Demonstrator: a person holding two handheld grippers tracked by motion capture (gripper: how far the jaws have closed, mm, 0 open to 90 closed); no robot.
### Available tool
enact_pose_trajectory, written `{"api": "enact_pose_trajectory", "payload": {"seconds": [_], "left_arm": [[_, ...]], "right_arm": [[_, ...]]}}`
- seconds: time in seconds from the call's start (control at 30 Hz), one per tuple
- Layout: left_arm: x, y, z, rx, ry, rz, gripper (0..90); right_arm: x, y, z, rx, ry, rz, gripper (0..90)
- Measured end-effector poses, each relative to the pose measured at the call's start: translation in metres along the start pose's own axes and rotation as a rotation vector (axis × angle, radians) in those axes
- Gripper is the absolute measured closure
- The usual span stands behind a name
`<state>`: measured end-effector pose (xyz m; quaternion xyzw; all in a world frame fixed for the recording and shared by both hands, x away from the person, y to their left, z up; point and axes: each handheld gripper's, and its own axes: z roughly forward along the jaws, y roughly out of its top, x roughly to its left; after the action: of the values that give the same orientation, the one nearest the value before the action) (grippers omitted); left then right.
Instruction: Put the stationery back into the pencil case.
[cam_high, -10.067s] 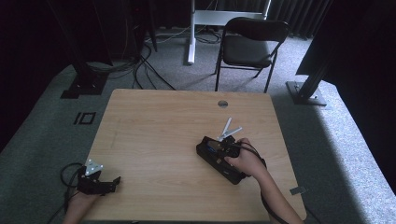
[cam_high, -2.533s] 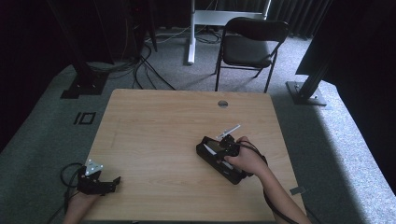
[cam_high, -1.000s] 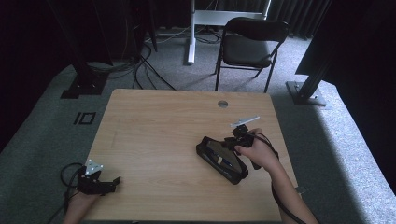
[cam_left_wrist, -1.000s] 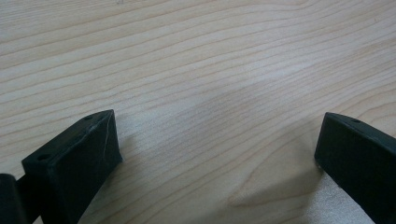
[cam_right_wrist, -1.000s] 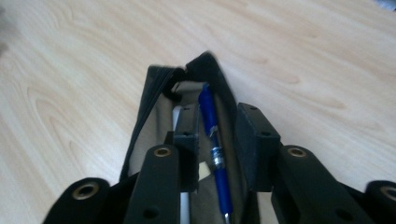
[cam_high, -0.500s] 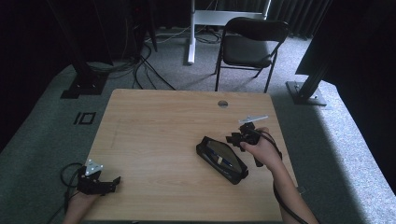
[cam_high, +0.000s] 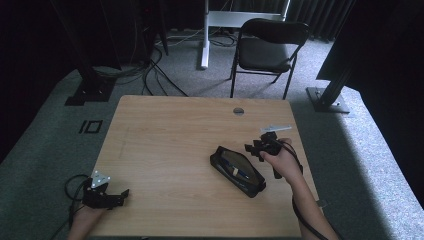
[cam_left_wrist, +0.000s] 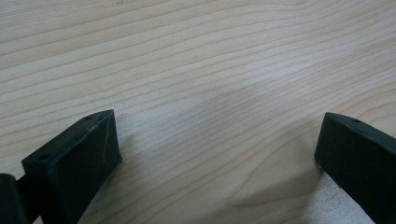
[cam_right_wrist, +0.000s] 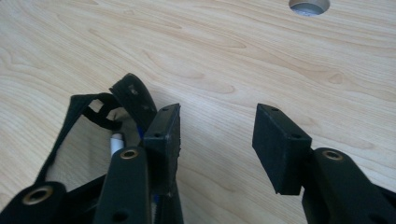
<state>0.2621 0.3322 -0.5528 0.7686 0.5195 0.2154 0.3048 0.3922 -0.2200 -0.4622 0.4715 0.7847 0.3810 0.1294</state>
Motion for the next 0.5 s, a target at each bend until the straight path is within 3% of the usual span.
{"api": "enact_pose_trajectory", "payload": {"seconds": [0.5], "left_arm": [[0.000, 0.000, 0.000, 0.000, 0.000, 0.000, 0.2]], "right_arm": [[-0.011, -0.010, 0.007, -0.017, -0.041, 0.017, 39.4]]}}
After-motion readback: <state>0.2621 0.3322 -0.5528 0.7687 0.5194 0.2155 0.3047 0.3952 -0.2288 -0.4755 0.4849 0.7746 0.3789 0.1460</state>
